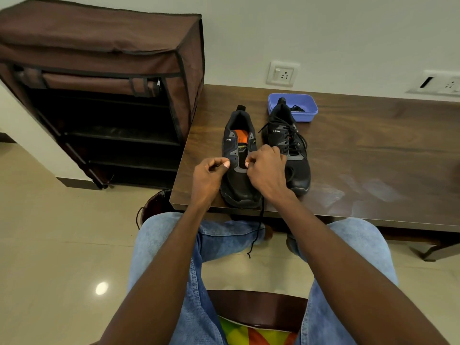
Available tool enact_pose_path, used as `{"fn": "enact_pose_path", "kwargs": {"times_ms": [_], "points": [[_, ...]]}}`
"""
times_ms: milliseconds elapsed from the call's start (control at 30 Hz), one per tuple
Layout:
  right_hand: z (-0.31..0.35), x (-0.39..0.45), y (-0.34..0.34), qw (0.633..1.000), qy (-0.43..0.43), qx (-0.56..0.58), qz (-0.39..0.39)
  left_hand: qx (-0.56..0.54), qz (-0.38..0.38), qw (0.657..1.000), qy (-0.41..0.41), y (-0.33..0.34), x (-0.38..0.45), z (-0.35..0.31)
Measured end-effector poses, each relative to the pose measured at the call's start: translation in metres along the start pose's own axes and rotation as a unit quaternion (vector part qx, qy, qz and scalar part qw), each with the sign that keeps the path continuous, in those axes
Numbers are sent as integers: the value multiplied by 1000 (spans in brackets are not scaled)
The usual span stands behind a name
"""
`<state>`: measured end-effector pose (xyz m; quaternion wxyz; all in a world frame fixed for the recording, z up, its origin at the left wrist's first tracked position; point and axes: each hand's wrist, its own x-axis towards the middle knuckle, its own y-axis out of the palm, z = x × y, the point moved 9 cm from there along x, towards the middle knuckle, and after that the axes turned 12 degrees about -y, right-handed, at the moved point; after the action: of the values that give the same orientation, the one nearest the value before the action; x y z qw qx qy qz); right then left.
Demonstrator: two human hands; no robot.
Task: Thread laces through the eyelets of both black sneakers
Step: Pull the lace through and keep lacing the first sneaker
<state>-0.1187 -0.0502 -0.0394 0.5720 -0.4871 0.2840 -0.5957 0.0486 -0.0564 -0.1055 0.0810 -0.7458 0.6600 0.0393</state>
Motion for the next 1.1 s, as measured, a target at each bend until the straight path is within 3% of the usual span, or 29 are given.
{"fn": "enact_pose_path", "kwargs": {"times_ms": [133, 300, 400, 467, 667, 833, 900, 1033, 1100], "points": [[2, 4, 8, 1000, 13, -2, 11, 33, 3, 999, -2, 4, 2, 1], [-7, 10, 19, 993, 69, 95, 17, 49, -4, 999, 5, 4, 2, 1], [-4, 12, 21, 996, 56, 62, 29, 47, -2, 999, 1, 5, 3, 3], [-6, 14, 30, 992, 66, 99, 41, 42, 0, 999, -2, 5, 4, 4], [-24, 9, 51, 921, 168, 347, 59, 6, 4, 1000, -23, 4, 6, 7], [-22, 5, 54, 885, 185, 423, 57, 20, 22, 999, -31, 4, 7, 7], [-22, 6, 54, 889, 176, 419, 56, 16, 26, 999, -38, 5, 7, 8], [-22, 17, 46, 960, 85, 265, 23, -16, 21, 998, -48, 5, 2, 9], [-25, 19, 47, 974, 80, 214, 3, -22, 16, 998, -48, 4, 0, 8]]}}
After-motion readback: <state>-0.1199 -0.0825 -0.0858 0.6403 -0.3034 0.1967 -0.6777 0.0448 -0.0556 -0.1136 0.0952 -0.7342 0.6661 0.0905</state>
